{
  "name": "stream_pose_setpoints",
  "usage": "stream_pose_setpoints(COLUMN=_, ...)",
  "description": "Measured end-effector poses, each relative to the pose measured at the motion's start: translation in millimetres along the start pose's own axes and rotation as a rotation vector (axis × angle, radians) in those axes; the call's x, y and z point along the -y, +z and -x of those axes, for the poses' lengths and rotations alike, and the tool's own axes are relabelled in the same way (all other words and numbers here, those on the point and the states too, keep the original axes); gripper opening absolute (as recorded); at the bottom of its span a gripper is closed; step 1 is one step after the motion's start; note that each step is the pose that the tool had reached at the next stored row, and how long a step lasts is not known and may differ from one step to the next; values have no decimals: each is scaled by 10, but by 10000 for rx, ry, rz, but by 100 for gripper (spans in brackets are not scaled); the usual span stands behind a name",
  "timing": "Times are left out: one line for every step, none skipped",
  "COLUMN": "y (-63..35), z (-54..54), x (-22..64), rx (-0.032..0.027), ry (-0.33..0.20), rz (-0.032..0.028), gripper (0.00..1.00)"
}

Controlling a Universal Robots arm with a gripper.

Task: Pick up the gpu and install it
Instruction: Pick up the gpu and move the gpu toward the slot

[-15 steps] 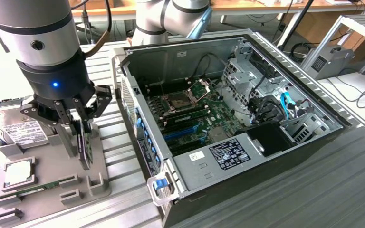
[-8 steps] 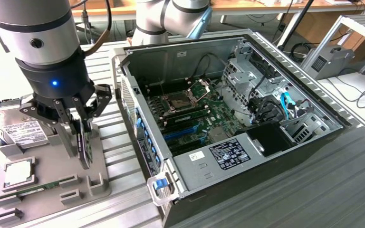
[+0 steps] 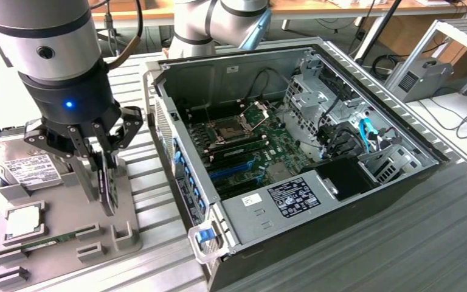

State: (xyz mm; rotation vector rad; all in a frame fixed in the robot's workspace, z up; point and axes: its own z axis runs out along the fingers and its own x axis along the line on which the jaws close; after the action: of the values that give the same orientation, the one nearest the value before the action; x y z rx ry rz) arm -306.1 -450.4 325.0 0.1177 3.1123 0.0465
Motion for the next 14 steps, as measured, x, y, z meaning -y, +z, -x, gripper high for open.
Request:
stream_pose_setpoints(y=-2, z=0, x=0, rx=0, ry=0, rz=0, gripper=26)
stream_pose_setpoints(y=-5, z=0, x=0, rx=0, ry=0, rz=0, gripper=26)
stream_pose_setpoints(y=-8, z=0, x=0, rx=0, ry=0, rz=0, gripper=26)
stream_pose_setpoints(y=-10, z=0, x=0, rx=0, ry=0, rz=0, gripper=26)
stream_pose_setpoints(y=-13, z=0, x=0, rx=0, ry=0, rz=0, gripper=26)
stream_pose_setpoints(y=-16, z=1, x=-1, rx=0, ry=0, rz=0, gripper=26)
stream_pose_setpoints(y=-19, z=0, x=0, rx=0, ry=0, rz=0, gripper=26)
stream_pose_setpoints(y=-23, z=1, x=-1, rx=0, ry=0, rz=0, gripper=26)
stream_pose_setpoints(y=-26, z=1, x=-1, rx=0, ry=0, rz=0, gripper=26)
stream_pose_setpoints(y=-29, z=1, x=-1, rx=0, ry=0, rz=0, gripper=26)
stream_pose_setpoints(y=-31, z=1, x=-1, rx=1, ry=0, rz=1, gripper=26)
stream_pose_setpoints(y=-34, z=1, x=-1, rx=0, ry=0, rz=0, gripper=26)
stream_pose_setpoints(y=-37, z=1, x=-1, rx=-1, ry=0, rz=0, gripper=26)
stream_pose_setpoints(y=-40, z=1, x=-1, rx=-1, ry=0, rz=0, gripper=26)
